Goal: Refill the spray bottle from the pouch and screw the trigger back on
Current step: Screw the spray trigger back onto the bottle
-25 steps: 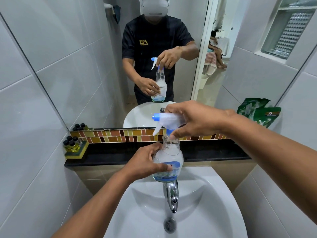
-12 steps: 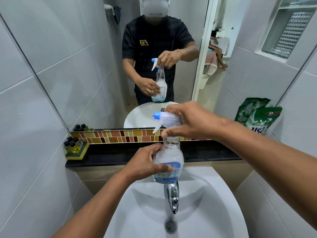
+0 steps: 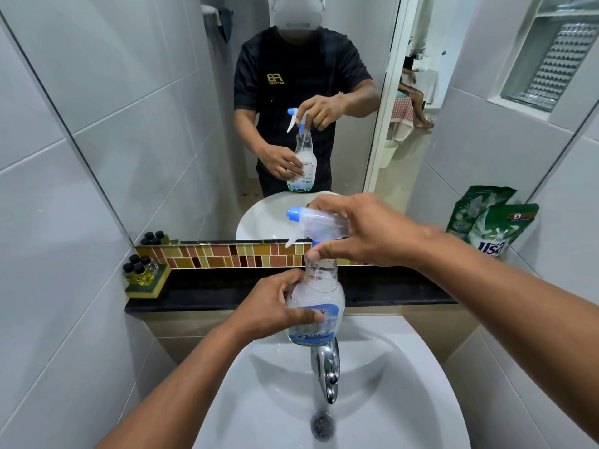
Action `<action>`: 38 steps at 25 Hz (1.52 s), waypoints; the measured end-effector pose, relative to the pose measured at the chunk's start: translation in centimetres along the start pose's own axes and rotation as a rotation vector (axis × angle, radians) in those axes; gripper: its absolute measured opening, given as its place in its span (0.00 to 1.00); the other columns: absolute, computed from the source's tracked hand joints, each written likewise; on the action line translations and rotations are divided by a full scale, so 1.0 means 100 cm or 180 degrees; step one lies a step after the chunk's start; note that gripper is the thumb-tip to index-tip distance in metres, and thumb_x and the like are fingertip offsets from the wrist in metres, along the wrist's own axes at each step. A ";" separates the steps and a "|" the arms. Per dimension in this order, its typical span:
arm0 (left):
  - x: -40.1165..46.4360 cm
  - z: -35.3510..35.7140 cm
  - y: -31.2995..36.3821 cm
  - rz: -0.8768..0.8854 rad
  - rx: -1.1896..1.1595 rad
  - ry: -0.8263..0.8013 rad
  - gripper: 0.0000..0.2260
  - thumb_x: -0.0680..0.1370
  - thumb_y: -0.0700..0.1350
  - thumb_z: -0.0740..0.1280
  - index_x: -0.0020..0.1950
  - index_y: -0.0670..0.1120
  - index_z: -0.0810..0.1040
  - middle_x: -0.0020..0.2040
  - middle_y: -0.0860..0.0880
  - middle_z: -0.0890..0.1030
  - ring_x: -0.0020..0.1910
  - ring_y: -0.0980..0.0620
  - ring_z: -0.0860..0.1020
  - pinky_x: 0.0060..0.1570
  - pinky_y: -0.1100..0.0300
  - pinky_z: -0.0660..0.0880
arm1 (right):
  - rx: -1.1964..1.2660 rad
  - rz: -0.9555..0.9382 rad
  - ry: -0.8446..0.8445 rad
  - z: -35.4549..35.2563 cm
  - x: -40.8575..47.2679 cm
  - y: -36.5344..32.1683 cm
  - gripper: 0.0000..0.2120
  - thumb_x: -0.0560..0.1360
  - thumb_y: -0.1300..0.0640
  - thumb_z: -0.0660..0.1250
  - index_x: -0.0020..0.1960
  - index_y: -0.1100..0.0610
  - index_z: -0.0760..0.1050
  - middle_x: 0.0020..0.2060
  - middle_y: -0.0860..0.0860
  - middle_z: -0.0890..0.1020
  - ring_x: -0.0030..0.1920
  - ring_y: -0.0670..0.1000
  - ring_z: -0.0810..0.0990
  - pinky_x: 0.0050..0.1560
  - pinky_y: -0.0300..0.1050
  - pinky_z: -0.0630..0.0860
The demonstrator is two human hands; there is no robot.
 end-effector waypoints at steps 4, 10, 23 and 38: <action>-0.001 0.000 -0.004 -0.0018 0.0006 0.0021 0.28 0.67 0.46 0.86 0.66 0.50 0.84 0.60 0.52 0.91 0.60 0.51 0.90 0.67 0.44 0.84 | 0.0311 -0.0018 -0.0231 0.005 0.002 -0.002 0.21 0.71 0.45 0.79 0.60 0.47 0.77 0.48 0.43 0.81 0.48 0.43 0.80 0.43 0.39 0.75; -0.005 -0.001 -0.008 -0.0086 -0.0021 0.0029 0.28 0.68 0.46 0.86 0.67 0.50 0.84 0.60 0.53 0.91 0.60 0.52 0.89 0.67 0.45 0.84 | 0.0321 -0.0019 -0.0577 0.007 0.011 0.000 0.22 0.70 0.46 0.80 0.61 0.46 0.76 0.52 0.45 0.83 0.52 0.46 0.81 0.50 0.45 0.79; -0.008 -0.013 -0.020 -0.0310 -0.0017 0.0103 0.30 0.69 0.46 0.86 0.70 0.52 0.83 0.63 0.55 0.90 0.61 0.55 0.89 0.68 0.46 0.83 | 0.0491 -0.0333 -0.0021 0.031 0.023 0.013 0.23 0.70 0.42 0.79 0.62 0.45 0.79 0.50 0.43 0.84 0.51 0.45 0.82 0.50 0.49 0.80; -0.004 -0.016 -0.034 -0.0493 -0.0090 0.0208 0.28 0.68 0.46 0.86 0.67 0.53 0.85 0.61 0.53 0.91 0.61 0.51 0.89 0.67 0.43 0.84 | 0.0522 -0.0280 -0.0247 0.042 0.032 0.019 0.27 0.69 0.45 0.80 0.66 0.44 0.75 0.51 0.45 0.84 0.50 0.48 0.83 0.50 0.48 0.81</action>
Point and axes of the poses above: each hand's wrist, its own x-axis towards the middle knuckle, its own z-axis out of the palm, y = z × x, the point moved 4 cm from there along x, towards the middle knuckle
